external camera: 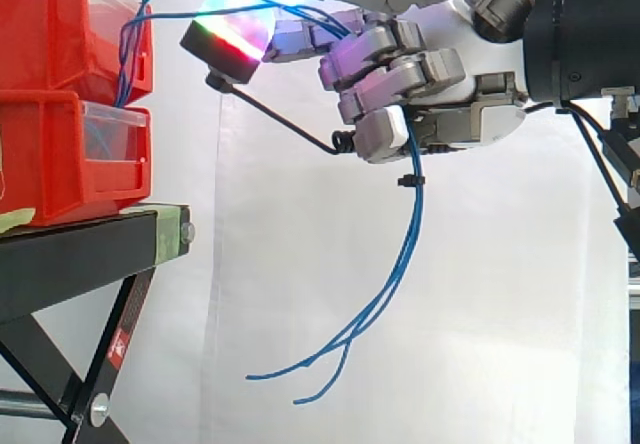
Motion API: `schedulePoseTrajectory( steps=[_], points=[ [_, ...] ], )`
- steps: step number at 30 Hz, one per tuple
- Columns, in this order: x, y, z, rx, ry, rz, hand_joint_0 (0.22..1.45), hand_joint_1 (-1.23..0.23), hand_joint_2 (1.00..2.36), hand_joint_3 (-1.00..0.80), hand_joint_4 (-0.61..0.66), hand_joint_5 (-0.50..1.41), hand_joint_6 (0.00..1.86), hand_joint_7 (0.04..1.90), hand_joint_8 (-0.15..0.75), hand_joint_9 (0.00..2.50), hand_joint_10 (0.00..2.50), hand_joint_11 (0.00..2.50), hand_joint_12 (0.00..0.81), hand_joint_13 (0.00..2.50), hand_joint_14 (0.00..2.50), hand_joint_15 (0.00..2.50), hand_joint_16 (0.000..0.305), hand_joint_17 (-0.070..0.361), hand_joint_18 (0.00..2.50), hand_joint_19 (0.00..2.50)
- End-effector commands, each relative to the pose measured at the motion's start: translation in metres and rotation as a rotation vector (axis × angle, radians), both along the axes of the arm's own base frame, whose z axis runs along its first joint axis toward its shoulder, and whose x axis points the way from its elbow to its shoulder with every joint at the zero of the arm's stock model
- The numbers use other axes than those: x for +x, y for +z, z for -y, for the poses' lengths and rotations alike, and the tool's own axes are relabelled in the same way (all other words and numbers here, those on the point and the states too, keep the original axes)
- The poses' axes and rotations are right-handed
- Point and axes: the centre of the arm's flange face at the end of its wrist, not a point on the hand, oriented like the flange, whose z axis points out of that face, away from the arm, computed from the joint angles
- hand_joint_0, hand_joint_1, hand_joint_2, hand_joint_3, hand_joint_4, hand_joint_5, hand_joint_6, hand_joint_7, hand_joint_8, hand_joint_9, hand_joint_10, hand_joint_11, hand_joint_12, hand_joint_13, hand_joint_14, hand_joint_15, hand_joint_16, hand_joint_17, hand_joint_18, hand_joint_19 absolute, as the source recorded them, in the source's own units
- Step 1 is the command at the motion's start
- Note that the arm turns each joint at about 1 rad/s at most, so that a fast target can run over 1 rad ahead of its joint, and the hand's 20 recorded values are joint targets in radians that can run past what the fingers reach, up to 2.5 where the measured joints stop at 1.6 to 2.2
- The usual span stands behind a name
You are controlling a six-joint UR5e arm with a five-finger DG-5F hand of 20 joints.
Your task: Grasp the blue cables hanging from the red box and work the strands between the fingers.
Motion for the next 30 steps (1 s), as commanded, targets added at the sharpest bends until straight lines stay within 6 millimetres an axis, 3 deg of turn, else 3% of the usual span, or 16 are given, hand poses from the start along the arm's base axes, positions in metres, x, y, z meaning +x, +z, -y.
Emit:
schedulePoseTrajectory(
  steps=[1, 13, 17, 21, 25, 30],
  points=[
    [0.0, 0.0, 0.0, -0.004, -0.004, 0.002, 0.84, -0.73, 1.02, -0.46, -0.04, 0.43, 0.63, 1.12, 0.351, 1.18, 2.5, 2.1, 0.507, 1.55, 2.5, 1.25, 0.073, 0.163, 1.78, 0.68],
    [0.0, 0.001, 0.0, -0.049, -0.004, -0.008, 0.85, -0.75, 1.02, -0.5, -0.03, 0.23, 0.95, 0.92, 0.351, 1.18, 2.5, 2.1, 0.507, 1.55, 2.5, 1.25, 0.073, 0.163, 1.78, 0.68],
    [0.006, 0.01, -0.001, -0.045, -0.004, 0.01, 0.86, -0.76, 1.02, -0.53, -0.05, 0.19, 0.97, 0.9, 0.351, 1.18, 2.5, 2.1, 0.507, 1.55, 2.5, 1.25, 0.073, 0.163, 1.78, 0.68],
    [0.007, 0.014, 0.002, -0.046, -0.009, 0.007, 0.9, -0.79, 1.02, -0.5, -0.07, 0.08, 1.13, 0.81, 0.351, 1.18, 2.5, 2.1, 0.507, 1.55, 2.5, 1.25, 0.073, 0.163, 1.78, 0.68],
    [0.006, 0.014, 0.003, -0.047, -0.012, 0.002, 0.92, -0.8, 1.02, -0.5, -0.06, 0.06, 1.15, 0.78, 0.351, 1.18, 2.5, 2.1, 0.507, 1.55, 2.5, 1.25, 0.073, 0.163, 1.78, 0.68],
    [0.006, 0.014, 0.006, -0.047, -0.016, 0.0, 0.86, -0.79, 1.01, -0.67, -0.07, 0.14, 1.04, 0.85, 0.351, 1.18, 2.5, 2.1, 0.507, 1.55, 2.5, 1.25, 0.073, 0.163, 1.78, 0.68]
  ],
)
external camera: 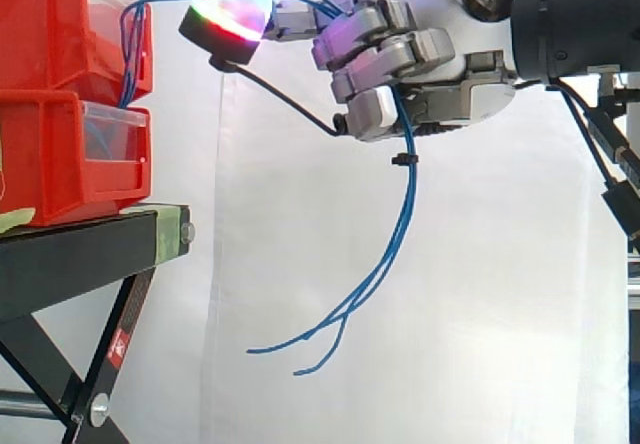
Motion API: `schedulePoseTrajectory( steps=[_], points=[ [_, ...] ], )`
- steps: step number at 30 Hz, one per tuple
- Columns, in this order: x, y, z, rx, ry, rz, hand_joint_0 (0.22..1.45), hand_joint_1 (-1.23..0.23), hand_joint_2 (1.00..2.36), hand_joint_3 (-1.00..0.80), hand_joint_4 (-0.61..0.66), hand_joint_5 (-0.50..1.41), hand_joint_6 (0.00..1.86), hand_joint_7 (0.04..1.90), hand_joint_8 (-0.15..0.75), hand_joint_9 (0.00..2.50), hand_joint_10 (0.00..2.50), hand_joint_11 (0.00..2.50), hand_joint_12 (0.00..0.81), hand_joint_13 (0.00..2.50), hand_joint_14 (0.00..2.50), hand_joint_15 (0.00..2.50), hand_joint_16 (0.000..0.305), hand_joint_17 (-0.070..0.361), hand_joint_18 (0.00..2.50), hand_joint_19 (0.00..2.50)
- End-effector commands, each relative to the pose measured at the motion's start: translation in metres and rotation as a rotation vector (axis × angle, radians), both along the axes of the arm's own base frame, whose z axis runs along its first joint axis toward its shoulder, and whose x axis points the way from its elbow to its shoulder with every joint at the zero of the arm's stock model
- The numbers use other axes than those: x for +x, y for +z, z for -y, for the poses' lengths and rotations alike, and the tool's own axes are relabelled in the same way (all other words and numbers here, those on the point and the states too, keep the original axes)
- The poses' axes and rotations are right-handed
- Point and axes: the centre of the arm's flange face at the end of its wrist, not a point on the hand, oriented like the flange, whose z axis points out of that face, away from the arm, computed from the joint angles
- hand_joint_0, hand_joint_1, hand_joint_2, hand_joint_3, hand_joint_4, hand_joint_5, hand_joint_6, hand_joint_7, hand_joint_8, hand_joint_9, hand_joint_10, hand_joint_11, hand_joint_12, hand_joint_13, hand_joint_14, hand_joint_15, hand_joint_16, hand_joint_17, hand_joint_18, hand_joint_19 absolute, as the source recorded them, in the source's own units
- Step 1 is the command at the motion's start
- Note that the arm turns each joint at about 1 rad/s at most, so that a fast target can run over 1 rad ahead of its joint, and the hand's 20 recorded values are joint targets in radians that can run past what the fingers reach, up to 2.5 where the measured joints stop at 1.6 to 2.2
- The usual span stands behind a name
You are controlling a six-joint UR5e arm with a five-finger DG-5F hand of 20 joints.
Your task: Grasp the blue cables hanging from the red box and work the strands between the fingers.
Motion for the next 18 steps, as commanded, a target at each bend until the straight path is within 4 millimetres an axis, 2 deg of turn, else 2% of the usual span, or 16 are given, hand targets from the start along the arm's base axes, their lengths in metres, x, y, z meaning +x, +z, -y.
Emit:
schedulePoseTrajectory(
  steps=[1, 3, 8, 18],
  points=[
    [-0.0001, 0.0001, 0.0019, 0.0, -0.003, -0.001, 0.86, -0.78, 1.01, -0.66, -0.08, 0.14, 1.05, 0.85, 0.351, 1.18, 2.5, 2.1, 0.507, 1.55, 2.5, 1.25, 0.073, 0.163, 1.78, 0.68],
    [-0.0003, 0.0001, 0.0037, 0.0, -0.006, -0.001, 0.87, -0.76, 1.02, -0.52, -0.11, 0.13, 1.08, 0.84, 0.351, 1.18, 2.5, 2.1, 0.507, 1.55, 2.5, 1.25, 0.073, 0.163, 1.78, 0.68],
    [-0.0013, -0.0006, 0.008, -0.03, -0.009, -0.016, 0.9, -0.74, 1.01, -0.34, -0.07, 0.11, 1.13, 0.78, 0.351, 1.18, 2.5, 2.1, 0.507, 1.55, 2.5, 1.25, 0.073, 0.163, 1.78, 0.68],
    [-0.0053, -0.0042, 0.0087, -0.072, 0.003, -0.068, 0.97, -0.75, 1.01, -0.34, -0.06, 0.08, 1.15, 0.76, 0.351, 1.18, 2.5, 2.1, 0.507, 1.55, 2.5, 1.25, 0.073, 0.163, 1.78, 0.68]
  ],
)
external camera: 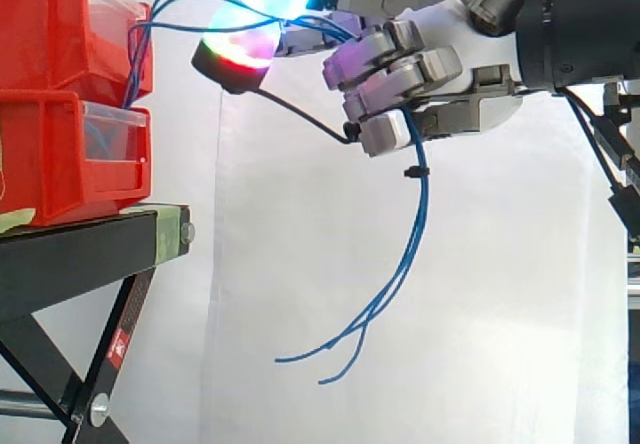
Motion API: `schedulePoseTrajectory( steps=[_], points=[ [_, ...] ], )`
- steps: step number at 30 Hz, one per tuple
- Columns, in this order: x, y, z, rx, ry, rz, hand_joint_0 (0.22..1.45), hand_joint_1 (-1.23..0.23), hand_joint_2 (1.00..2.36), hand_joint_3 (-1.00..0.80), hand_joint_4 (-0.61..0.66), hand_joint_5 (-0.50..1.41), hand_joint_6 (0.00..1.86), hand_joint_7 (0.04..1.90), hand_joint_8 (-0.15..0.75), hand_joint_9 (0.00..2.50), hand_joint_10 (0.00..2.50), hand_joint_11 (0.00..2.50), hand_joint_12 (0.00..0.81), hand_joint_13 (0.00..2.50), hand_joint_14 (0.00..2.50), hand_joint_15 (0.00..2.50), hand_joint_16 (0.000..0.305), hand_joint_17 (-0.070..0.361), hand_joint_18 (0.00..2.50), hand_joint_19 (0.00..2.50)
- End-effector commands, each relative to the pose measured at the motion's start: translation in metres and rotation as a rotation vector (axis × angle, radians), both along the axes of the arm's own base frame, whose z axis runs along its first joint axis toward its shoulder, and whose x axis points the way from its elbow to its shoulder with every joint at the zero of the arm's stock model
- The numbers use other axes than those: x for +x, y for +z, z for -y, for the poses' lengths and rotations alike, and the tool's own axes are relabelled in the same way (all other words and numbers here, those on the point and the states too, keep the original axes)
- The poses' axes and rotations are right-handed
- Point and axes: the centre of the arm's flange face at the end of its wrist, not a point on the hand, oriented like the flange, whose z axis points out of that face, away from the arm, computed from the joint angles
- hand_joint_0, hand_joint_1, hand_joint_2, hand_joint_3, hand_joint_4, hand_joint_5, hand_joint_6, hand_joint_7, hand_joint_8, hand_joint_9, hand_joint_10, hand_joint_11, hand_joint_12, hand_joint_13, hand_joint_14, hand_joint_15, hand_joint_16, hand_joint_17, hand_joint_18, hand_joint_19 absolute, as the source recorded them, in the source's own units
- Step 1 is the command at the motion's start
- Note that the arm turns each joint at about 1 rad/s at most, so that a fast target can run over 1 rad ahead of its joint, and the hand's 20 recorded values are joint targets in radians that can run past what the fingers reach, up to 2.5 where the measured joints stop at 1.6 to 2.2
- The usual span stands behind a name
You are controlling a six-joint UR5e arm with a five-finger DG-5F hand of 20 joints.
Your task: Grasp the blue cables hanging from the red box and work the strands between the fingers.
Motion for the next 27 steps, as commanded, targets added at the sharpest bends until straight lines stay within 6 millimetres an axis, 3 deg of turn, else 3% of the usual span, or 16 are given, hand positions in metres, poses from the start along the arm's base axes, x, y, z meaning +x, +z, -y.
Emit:
schedulePoseTrajectory(
  steps=[1, 19, 22, 24, 26, 27],
  points=[
    [-0.0021, -0.002, -0.0007, -0.011, 0.015, -0.026, 0.98, -0.75, 1.01, -0.33, -0.06, 0.08, 1.15, 0.76, 0.351, 1.18, 2.5, 2.1, 0.507, 1.55, 2.5, 1.25, 0.073, 0.163, 1.78, 0.68],
    [-0.0084, -0.009, -0.0065, -0.032, 0.063, -0.103, 1.04, -0.77, 1.01, -0.28, -0.05, 0.08, 1.13, 0.77, 0.351, 1.18, 2.5, 2.1, 0.507, 1.55, 2.5, 1.25, 0.073, 0.163, 1.78, 0.68],
    [-0.0085, -0.008, -0.0065, -0.031, 0.063, -0.1, 0.99, -0.77, 1.02, -0.36, -0.01, 0.06, 1.11, 0.78, 0.351, 1.18, 2.5, 2.1, 0.507, 1.55, 2.5, 1.25, 0.073, 0.163, 1.78, 0.68],
    [-0.0083, -0.0079, -0.0067, -0.031, 0.065, -0.099, 0.98, -0.78, 1.02, -0.52, 0.03, 0.05, 1.11, 0.76, 0.351, 1.18, 2.5, 2.1, 0.507, 1.55, 2.5, 1.25, 0.073, 0.163, 1.78, 0.68],
    [-0.0083, -0.0079, -0.0067, -0.031, 0.065, -0.099, 0.99, -0.78, 1.01, -0.56, 0.01, 0.05, 1.11, 0.75, 0.351, 1.18, 2.5, 2.1, 0.507, 1.55, 2.5, 1.25, 0.073, 0.163, 1.78, 0.68],
    [-0.0082, -0.0078, -0.006, -0.03, 0.065, -0.098, 1.05, -0.78, 1.02, -0.49, -0.01, 0.04, 1.12, 0.74, 0.351, 1.18, 2.5, 2.1, 0.507, 1.55, 2.5, 1.25, 0.073, 0.163, 1.78, 0.68]
  ],
)
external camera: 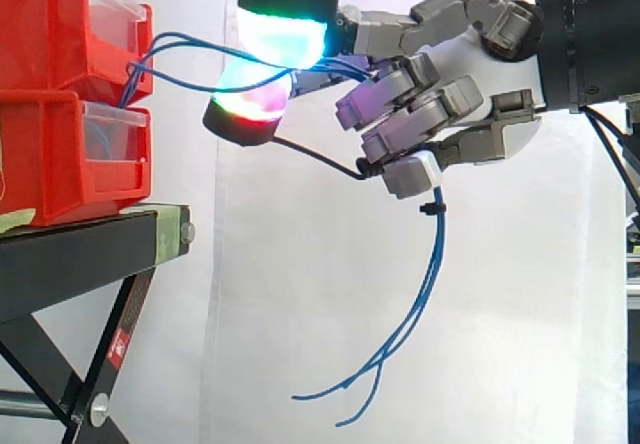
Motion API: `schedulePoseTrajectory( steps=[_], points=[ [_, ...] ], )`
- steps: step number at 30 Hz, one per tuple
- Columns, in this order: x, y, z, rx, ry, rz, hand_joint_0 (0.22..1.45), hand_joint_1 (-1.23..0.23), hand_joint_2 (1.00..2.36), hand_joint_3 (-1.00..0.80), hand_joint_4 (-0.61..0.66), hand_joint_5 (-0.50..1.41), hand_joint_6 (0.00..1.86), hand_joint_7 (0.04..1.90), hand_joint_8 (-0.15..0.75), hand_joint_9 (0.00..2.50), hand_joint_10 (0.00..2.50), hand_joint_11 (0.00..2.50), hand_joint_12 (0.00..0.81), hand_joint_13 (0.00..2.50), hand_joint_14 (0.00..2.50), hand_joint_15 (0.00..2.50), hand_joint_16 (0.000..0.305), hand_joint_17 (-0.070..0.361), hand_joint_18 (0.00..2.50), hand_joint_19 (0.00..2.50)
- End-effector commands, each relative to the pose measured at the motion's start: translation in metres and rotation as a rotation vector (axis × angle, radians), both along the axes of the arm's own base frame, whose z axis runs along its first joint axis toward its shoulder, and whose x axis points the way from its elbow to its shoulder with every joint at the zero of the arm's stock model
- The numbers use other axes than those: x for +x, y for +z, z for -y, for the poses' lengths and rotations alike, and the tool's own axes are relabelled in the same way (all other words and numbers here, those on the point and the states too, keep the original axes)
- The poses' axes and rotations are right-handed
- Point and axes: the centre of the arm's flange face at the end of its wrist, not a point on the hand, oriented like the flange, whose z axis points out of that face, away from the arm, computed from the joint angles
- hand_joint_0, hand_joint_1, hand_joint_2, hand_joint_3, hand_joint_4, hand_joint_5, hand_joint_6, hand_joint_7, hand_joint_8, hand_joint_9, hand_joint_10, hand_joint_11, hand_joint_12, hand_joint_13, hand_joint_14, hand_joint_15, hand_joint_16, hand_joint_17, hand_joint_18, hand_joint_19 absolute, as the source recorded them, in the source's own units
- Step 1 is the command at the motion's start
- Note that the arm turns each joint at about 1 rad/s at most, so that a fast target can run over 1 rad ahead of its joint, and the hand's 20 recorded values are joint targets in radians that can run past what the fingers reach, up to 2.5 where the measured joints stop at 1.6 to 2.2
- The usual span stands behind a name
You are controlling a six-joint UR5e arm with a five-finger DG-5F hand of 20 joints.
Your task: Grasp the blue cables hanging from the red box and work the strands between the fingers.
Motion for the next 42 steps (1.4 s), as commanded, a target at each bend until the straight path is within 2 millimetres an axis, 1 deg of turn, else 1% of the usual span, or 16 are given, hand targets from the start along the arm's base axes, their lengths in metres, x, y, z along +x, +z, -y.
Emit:
schedulePoseTrajectory(
  steps=[1, 3, 5, 6, 10, 12, 14, 16, 19, 20, 23, 27, 31, 37, 39, 42],
  points=[
    [0.0002, 0.0005, 0.0004, 0.001, 0.001, 0.003, 1.06, -0.78, 1.02, -0.45, -0.01, 0.05, 1.13, 0.74, 0.351, 1.18, 2.5, 2.1, 0.507, 1.55, 2.5, 1.25, 0.073, 0.163, 1.78, 0.68],
    [0.0007, 0.0009, 0.0012, 0.002, 0.0, 0.007, 1.08, -0.75, 1.02, -0.26, 0.0, 0.05, 1.15, 0.75, 0.351, 1.18, 2.5, 2.1, 0.507, 1.55, 2.5, 1.25, 0.073, 0.163, 1.78, 0.68],
    [0.0008, 0.001, 0.002, 0.002, -0.002, 0.009, 1.03, -0.72, 1.01, -0.22, 0.01, 0.05, 1.16, 0.74, 0.351, 1.18, 2.5, 2.1, 0.507, 1.55, 2.5, 1.25, 0.073, 0.163, 1.78, 0.68],
    [0.0008, 0.0011, 0.0029, 0.003, -0.004, 0.01, 0.96, -0.7, 1.01, -0.27, 0.04, 0.05, 1.08, 0.75, 0.351, 1.18, 2.5, 2.1, 0.507, 1.55, 2.5, 1.25, 0.073, 0.163, 1.78, 0.68],
    [0.0008, 0.0011, 0.0029, 0.003, -0.004, 0.01, 0.95, -0.69, 1.01, -0.33, 0.06, 0.1, 0.96, 0.79, 0.351, 1.18, 2.5, 2.1, 0.507, 1.55, 2.5, 1.25, 0.073, 0.163, 1.78, 0.68],
    [0.0008, 0.0011, 0.0029, 0.003, -0.004, 0.01, 1.08, -0.62, 1.0, 0.04, 0.05, 0.14, 0.87, 0.83, 0.351, 1.18, 2.5, 2.1, 0.507, 1.55, 2.5, 1.25, 0.073, 0.163, 1.78, 0.68],
    [0.0008, 0.0011, 0.0029, 0.003, -0.004, 0.01, 1.05, -0.61, 1.15, 0.02, 0.05, 0.18, 0.79, 0.86, 0.351, 1.18, 2.5, 2.1, 0.507, 1.55, 2.5, 1.25, 0.073, 0.163, 1.78, 0.68],
    [0.0008, 0.0011, 0.0029, 0.003, -0.004, 0.01, 1.03, -0.6, 1.19, -0.05, 0.06, 0.25, 0.64, 0.94, 0.351, 1.18, 2.5, 2.1, 0.507, 1.55, 2.5, 1.25, 0.073, 0.163, 1.78, 0.68],
    [0.0008, 0.0011, 0.0038, 0.001, -0.005, 0.01, 1.03, -0.63, 1.08, -0.09, 0.08, 0.3, 0.5, 1.0, 0.351, 1.18, 2.5, 2.1, 0.507, 1.55, 2.5, 1.25, 0.073, 0.163, 1.78, 0.68],
    [0.0009, 0.0012, 0.0037, 0.003, -0.005, 0.012, 1.04, -0.65, 1.03, -0.1, 0.08, 0.33, 0.35, 1.07, 0.351, 1.18, 2.5, 2.1, 0.507, 1.55, 2.5, 1.25, 0.073, 0.163, 1.78, 0.68],
    [0.0009, 0.0012, 0.0046, 0.001, -0.006, 0.011, 1.04, -0.66, 1.0, -0.16, 0.05, 0.33, 0.28, 1.12, 0.351, 1.18, 2.5, 2.1, 0.507, 1.55, 2.5, 1.25, 0.073, 0.163, 1.78, 0.68],
    [0.0009, 0.0012, 0.0046, 0.0, -0.006, 0.011, 1.09, -0.74, 1.01, -0.21, -0.01, 0.22, 0.56, 1.02, 0.351, 1.18, 2.5, 2.1, 0.507, 1.55, 2.5, 1.25, 0.073, 0.163, 1.78, 0.68],
    [0.0007, 0.0011, 0.0047, 0.0, -0.006, 0.01, 1.12, -0.75, 1.01, -0.25, -0.01, 0.18, 0.7, 0.94, 0.351, 1.18, 2.5, 2.1, 0.507, 1.55, 2.5, 1.25, 0.073, 0.163, 1.78, 0.68],
    [0.0009, 0.0012, 0.0046, 0.0, -0.006, 0.011, 0.97, -0.79, 1.01, -0.53, 0.01, 0.13, 0.79, 0.9, 0.351, 1.18, 2.5, 2.1, 0.507, 1.55, 2.5, 1.25, 0.073, 0.163, 1.78, 0.68],
    [0.0009, 0.0012, 0.0046, 0.0, -0.006, 0.011, 1.14, -0.74, 1.01, -0.16, 0.0, 0.15, 0.86, 0.87, 0.351, 1.18, 2.5, 2.1, 0.507, 1.55, 2.5, 1.25, 0.073, 0.163, 1.78, 0.68],
    [0.0009, 0.0012, 0.0046, 0.0, -0.006, 0.011, 1.21, -0.69, 1.01, -0.15, 0.01, 0.26, 0.75, 0.93, 0.351, 1.18, 2.5, 2.1, 0.507, 1.55, 2.5, 1.25, 0.073, 0.163, 1.78, 0.68]
  ],
)
